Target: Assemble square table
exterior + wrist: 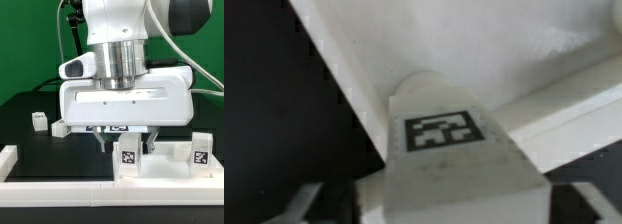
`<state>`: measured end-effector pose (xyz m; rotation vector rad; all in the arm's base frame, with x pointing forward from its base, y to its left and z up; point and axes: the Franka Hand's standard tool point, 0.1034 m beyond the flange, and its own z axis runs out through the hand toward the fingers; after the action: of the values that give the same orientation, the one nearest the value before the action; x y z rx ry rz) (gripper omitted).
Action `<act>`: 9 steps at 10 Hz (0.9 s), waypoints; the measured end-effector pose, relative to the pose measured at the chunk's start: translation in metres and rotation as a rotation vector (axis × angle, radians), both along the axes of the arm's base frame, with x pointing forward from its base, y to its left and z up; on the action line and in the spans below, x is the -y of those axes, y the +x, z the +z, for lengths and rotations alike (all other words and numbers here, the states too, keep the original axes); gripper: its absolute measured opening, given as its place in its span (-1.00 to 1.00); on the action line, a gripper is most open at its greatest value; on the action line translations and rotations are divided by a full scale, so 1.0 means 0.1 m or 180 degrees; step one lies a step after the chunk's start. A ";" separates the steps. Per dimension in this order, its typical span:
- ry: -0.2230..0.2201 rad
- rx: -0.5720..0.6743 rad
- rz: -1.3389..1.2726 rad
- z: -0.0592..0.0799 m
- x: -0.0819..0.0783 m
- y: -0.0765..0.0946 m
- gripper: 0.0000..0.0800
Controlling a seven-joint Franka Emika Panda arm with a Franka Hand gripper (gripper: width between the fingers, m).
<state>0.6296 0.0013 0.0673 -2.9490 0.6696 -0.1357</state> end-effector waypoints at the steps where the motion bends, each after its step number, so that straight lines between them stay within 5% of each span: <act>1: 0.0027 -0.0023 -0.0236 0.00 0.00 0.00 0.11; 2: 0.0053 -0.0049 -0.0503 0.00 0.01 0.00 -0.28; 6: 0.0179 -0.0189 -0.1658 0.00 0.06 -0.01 -0.28; 9: 0.0465 -0.0524 -0.3430 0.00 0.02 -0.04 -0.28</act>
Offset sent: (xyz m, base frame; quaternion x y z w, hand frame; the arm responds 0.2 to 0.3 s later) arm 0.0000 0.0000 0.0000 0.0000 0.0000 0.1296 0.9916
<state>0.6257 -0.0003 0.0670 -2.1456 2.0801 0.0720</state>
